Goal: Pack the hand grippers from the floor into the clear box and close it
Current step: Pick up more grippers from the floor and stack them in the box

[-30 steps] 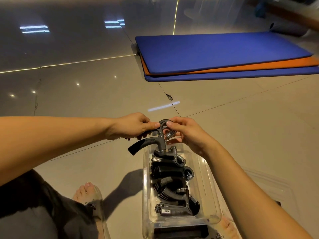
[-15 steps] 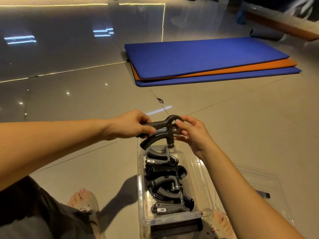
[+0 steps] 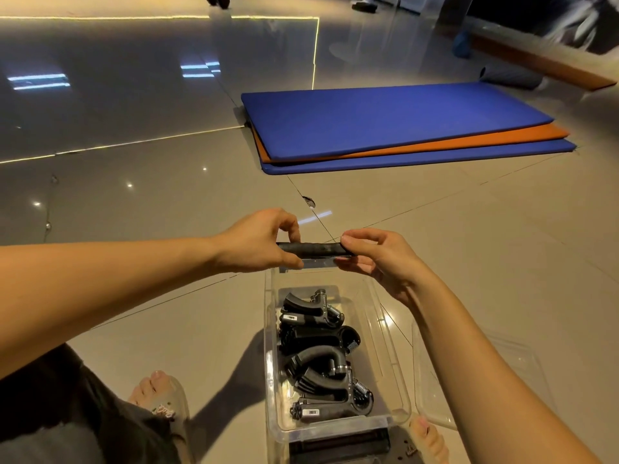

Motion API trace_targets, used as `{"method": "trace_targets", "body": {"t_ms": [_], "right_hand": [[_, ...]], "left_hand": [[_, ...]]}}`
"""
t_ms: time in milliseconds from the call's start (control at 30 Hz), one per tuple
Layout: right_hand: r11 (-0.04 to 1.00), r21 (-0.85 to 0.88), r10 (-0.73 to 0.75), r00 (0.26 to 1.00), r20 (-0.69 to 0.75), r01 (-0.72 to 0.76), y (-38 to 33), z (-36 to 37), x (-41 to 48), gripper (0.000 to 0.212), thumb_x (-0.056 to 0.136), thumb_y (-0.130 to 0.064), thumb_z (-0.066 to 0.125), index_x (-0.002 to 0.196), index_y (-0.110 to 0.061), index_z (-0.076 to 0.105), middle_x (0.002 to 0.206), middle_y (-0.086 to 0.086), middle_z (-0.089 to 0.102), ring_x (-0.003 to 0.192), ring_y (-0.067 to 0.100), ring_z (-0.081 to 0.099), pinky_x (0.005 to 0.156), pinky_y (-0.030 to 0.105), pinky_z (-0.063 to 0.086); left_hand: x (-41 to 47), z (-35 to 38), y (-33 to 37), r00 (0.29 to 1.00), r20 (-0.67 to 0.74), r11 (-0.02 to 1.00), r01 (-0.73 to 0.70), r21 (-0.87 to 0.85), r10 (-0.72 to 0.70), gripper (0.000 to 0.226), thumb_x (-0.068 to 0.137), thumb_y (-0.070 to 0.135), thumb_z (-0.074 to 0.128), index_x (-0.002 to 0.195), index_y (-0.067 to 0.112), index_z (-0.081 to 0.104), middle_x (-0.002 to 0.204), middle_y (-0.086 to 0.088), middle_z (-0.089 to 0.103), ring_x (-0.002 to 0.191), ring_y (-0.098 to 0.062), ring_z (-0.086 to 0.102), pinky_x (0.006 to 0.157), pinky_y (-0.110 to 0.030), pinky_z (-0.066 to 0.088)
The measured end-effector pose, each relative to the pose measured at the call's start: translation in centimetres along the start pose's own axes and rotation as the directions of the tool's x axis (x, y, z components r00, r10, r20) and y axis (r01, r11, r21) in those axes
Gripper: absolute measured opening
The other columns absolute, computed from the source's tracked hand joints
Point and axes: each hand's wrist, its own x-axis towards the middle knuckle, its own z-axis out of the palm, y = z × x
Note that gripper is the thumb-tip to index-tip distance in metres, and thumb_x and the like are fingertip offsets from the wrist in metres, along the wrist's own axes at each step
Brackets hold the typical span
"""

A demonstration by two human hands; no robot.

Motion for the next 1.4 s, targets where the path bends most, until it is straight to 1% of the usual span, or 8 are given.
{"method": "trace_targets", "body": {"t_ms": [133, 300, 433, 600, 800, 967, 1100, 1400], "right_hand": [[0.978, -0.116, -0.162, 0.983, 0.082, 0.171, 0.4, -1.1, -0.1, 0.053, 0.075, -0.014, 0.08, 0.124, -0.004, 0.064, 0.11, 0.021, 0.074, 0.099, 0.036, 0.073, 0.085, 0.038, 0.061], [0.898, -0.365, -0.194, 0.965, 0.175, 0.246, 0.5, -1.4, -0.1, 0.054, 0.079, -0.007, 0.081, 0.13, -0.016, 0.065, 0.121, 0.009, 0.07, 0.107, 0.021, 0.07, 0.093, 0.033, 0.058], [0.708, -0.651, -0.136, 0.957, 0.257, 0.276, 0.2, -0.5, 0.2, 0.088, 0.072, -0.023, 0.09, 0.149, -0.027, 0.047, 0.135, 0.0, 0.056, 0.109, 0.023, 0.065, 0.09, 0.041, 0.059], [0.407, -0.86, -0.093, 0.951, 0.295, 0.307, 1.5, 0.9, 0.9, 0.12, 0.066, -0.045, 0.091, 0.159, -0.018, 0.021, 0.159, 0.004, 0.037, 0.139, 0.023, 0.044, 0.112, 0.033, 0.038], [0.315, -0.896, -0.098, 0.949, 0.298, 0.314, 3.1, 0.3, 2.5, 0.083, 0.063, -0.041, 0.089, 0.133, -0.018, 0.049, 0.119, -0.001, 0.061, 0.103, 0.019, 0.06, 0.088, 0.044, 0.055], [0.29, -0.923, -0.056, 0.967, 0.247, 0.252, 6.8, -2.2, 4.0, 0.089, 0.062, -0.04, 0.089, 0.138, -0.019, 0.048, 0.126, -0.004, 0.059, 0.119, 0.021, 0.054, 0.097, 0.039, 0.052], [0.237, -0.953, 0.02, 0.98, 0.2, 0.19, 10.9, -2.5, 5.9, 0.076, 0.063, -0.044, 0.091, 0.123, -0.02, 0.052, 0.118, 0.001, 0.064, 0.105, 0.022, 0.061, 0.087, 0.037, 0.053], [0.205, -0.968, 0.076, 0.983, 0.165, 0.147, 13.7, -1.6, 10.0, 0.082, 0.063, -0.038, 0.094, 0.128, -0.015, 0.049, 0.122, 0.006, 0.063, 0.108, 0.027, 0.061, 0.088, 0.04, 0.053]], "left_hand": [[-0.1, -0.1, -0.4, 0.98, 0.181, 0.984, 0.107, -0.142, -0.081, 0.062, 0.065, 0.044, 0.092, 0.109, 0.029, 0.05, 0.104, 0.001, 0.068, 0.093, -0.017, 0.068, 0.079, -0.032, 0.058], [-0.2, 0.3, -0.6, 0.992, 0.116, 0.986, -0.06, 0.157, 0.042, 0.06, 0.064, 0.058, 0.088, 0.108, 0.029, 0.059, 0.097, 0.011, 0.063, 0.088, -0.009, 0.061, 0.075, -0.026, 0.054], [-0.3, 0.8, -0.7, 0.979, 0.066, 0.927, -0.203, 0.316, 0.192, 0.064, 0.064, 0.059, 0.086, 0.112, 0.029, 0.057, 0.103, 0.014, 0.058, 0.094, -0.007, 0.055, 0.081, -0.028, 0.052], [-0.4, 1.8, -1.3, 0.942, 0.102, 0.84, -0.331, 0.429, 0.319, 0.063, 0.066, 0.064, 0.079, 0.112, 0.028, 0.055, 0.103, 0.011, 0.056, 0.095, -0.009, 0.051, 0.086, -0.03, 0.049], [0.2, 3.9, -2.4, 0.948, 0.121, 0.824, -0.316, 0.47, 0.295, 0.071, 0.069, 0.064, 0.079, 0.123, 0.026, 0.053, 0.114, 0.008, 0.055, 0.103, -0.01, 0.049, 0.095, -0.035, 0.047], [0.2, 4.6, -6.3, 0.991, 0.135, 0.856, -0.088, 0.51, 0.021, 0.119, 0.064, 0.077, 0.075, 0.156, 0.021, 0.025, 0.156, -0.001, 0.038, 0.14, -0.022, 0.036, 0.115, -0.039, 0.032], [-1.0, 5.2, -9.6, 0.964, 0.22, 0.858, 0.013, 0.514, -0.147, 0.135, 0.057, 0.093, 0.061, 0.161, 0.022, 0.011, 0.167, -0.001, 0.021, 0.15, -0.024, 0.021, 0.121, -0.041, 0.019], [-1.6, 9.6, -12.3, 0.96, 0.274, 0.867, -0.086, 0.49, -0.06, 0.135, 0.06, 0.101, 0.042, 0.162, 0.022, 0.003, 0.17, 0.003, 0.0, 0.155, -0.018, 0.001, 0.123, -0.041, -0.005]]}}
